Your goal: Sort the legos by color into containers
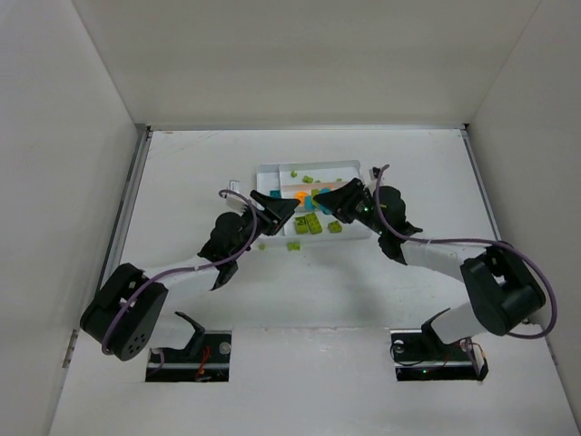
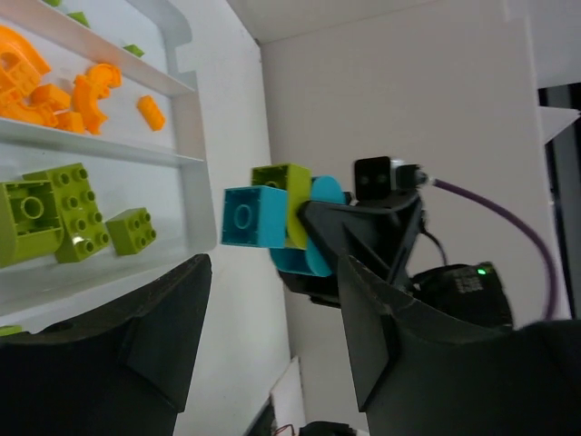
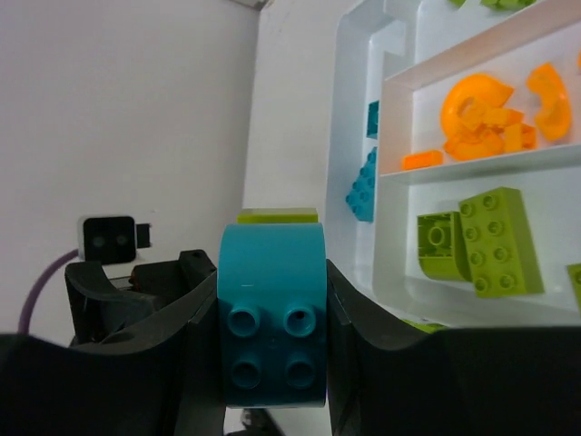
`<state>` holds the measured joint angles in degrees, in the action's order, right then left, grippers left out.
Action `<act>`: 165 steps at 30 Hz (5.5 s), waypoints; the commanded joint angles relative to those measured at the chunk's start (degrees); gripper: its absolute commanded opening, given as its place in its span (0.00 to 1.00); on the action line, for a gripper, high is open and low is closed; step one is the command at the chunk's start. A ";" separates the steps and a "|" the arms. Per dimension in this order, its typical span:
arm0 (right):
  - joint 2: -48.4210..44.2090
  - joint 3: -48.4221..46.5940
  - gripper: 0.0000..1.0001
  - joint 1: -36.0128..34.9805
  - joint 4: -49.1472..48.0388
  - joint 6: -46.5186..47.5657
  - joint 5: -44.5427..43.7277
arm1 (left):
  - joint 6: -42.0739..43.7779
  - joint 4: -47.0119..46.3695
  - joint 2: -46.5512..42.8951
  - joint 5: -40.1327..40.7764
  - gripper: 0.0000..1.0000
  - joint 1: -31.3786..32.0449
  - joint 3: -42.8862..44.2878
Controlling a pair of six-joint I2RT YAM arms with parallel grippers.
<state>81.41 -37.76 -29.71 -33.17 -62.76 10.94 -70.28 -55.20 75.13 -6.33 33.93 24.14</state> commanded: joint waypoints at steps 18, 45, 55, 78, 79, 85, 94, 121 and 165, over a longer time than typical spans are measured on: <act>14.75 1.64 0.26 -1.97 -37.76 -25.22 6.20 | -5.92 -13.79 7.21 0.00 0.52 -3.13 1.69; 16.59 3.48 0.26 -1.79 -40.13 -25.57 8.31 | -5.83 -21.18 12.14 -0.62 0.34 -2.51 2.40; 15.19 6.73 0.26 1.19 -42.59 -25.31 9.36 | 2.15 -11.88 6.88 0.52 0.24 -3.57 2.67; 6.67 8.32 0.25 0.41 -21.35 -4.93 6.03 | 34.85 23.99 25.14 25.03 0.28 -4.80 29.90; 5.36 7.97 0.25 -0.03 -18.54 -3.00 5.24 | 35.73 24.26 26.02 26.53 0.28 -4.71 30.96; -1.68 6.29 0.26 -2.23 -5.87 7.03 1.02 | 38.81 25.84 31.21 28.83 0.31 -4.27 36.76; -2.13 5.94 0.26 -2.32 -3.57 9.15 0.84 | 40.05 25.67 30.69 29.27 0.50 -5.32 38.61; 2.96 2.60 0.29 -0.74 -17.01 -10.88 7.96 | -3.19 -11.49 8.27 7.47 0.57 3.99 1.09; 15.01 7.17 0.31 -4.08 -39.95 -27.68 11.03 | -4.34 -31.55 12.41 3.16 0.36 2.41 0.29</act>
<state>96.09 -30.92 -33.19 -65.06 -88.07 20.80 -75.57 -73.95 89.17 -2.72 36.62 23.46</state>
